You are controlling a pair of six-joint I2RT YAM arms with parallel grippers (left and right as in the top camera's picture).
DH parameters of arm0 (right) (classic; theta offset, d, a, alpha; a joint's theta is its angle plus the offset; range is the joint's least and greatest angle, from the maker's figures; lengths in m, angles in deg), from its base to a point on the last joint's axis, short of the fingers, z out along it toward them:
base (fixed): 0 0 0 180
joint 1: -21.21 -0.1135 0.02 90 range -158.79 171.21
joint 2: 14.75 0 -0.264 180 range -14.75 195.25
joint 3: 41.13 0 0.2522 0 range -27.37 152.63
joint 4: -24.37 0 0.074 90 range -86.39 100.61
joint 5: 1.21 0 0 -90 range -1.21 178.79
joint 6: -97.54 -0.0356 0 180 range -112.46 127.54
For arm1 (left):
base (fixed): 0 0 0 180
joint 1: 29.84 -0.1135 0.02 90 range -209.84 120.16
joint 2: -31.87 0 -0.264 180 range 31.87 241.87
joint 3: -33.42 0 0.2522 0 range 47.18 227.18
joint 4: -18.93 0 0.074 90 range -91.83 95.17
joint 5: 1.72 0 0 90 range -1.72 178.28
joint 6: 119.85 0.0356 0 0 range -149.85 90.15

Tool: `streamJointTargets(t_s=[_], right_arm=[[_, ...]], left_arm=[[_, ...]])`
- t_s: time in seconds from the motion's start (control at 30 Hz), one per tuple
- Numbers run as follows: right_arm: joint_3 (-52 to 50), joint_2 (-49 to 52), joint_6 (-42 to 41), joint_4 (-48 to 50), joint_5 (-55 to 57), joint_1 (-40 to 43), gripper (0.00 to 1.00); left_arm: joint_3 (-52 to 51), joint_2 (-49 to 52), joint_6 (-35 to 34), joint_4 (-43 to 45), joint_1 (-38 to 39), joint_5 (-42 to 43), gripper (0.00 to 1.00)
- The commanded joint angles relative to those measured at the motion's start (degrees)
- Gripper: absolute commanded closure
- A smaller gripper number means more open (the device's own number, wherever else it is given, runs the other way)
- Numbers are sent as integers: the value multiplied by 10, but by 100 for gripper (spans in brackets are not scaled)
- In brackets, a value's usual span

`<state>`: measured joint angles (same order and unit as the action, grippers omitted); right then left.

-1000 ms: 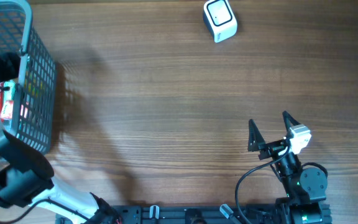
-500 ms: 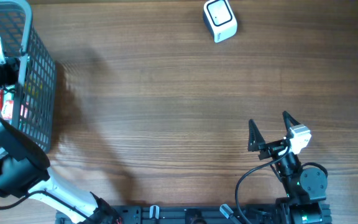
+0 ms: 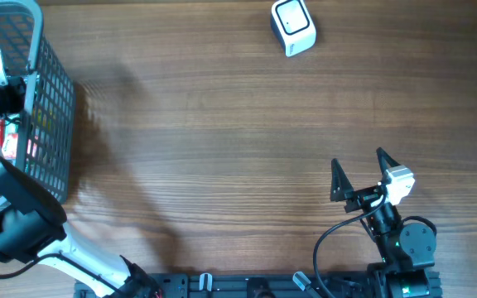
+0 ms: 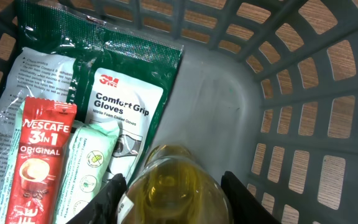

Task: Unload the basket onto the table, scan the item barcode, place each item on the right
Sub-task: 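Reach the left gripper into the basket and grasp the yellow bottle, then carry the yellow bottle with the left gripper and set it near the scanner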

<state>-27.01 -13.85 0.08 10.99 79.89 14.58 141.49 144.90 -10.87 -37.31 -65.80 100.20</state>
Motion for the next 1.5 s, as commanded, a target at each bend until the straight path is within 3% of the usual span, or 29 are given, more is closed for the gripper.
streamJointTargets(t_s=[0.0,0.03,0.13,0.23,0.63,0.73,0.87,1.17,1.33,1.47], right_arm=[[-1,-1,-1,2,3,2,0],[-1,-1,-1,2,3,2,0],[-1,-1,-1,2,3,2,0],[-1,-1,-1,2,3,2,0],[-1,-1,-1,2,3,2,0],[-1,-1,-1,2,3,2,0],[-1,-1,-1,2,3,2,0],[-1,-1,-1,2,3,2,0],[-1,-1,-1,2,3,2,0],[-1,-1,-1,2,3,2,0]], left_arm=[[5,4,-1,1,-3,11,68],[5,3,-4,7,-3,11,74],[5,-10,-17,23,-3,11,76],[5,-43,-23,47,-3,11,78],[5,-273,-160,162,-3,12,79],[5,-327,-199,166,-1,12,80],[5,-388,-199,144,27,16,80],[5,-458,-212,74,223,10,82],[5,-442,-231,-5,377,-33,82],[5,-404,-289,-56,485,-93,83]])
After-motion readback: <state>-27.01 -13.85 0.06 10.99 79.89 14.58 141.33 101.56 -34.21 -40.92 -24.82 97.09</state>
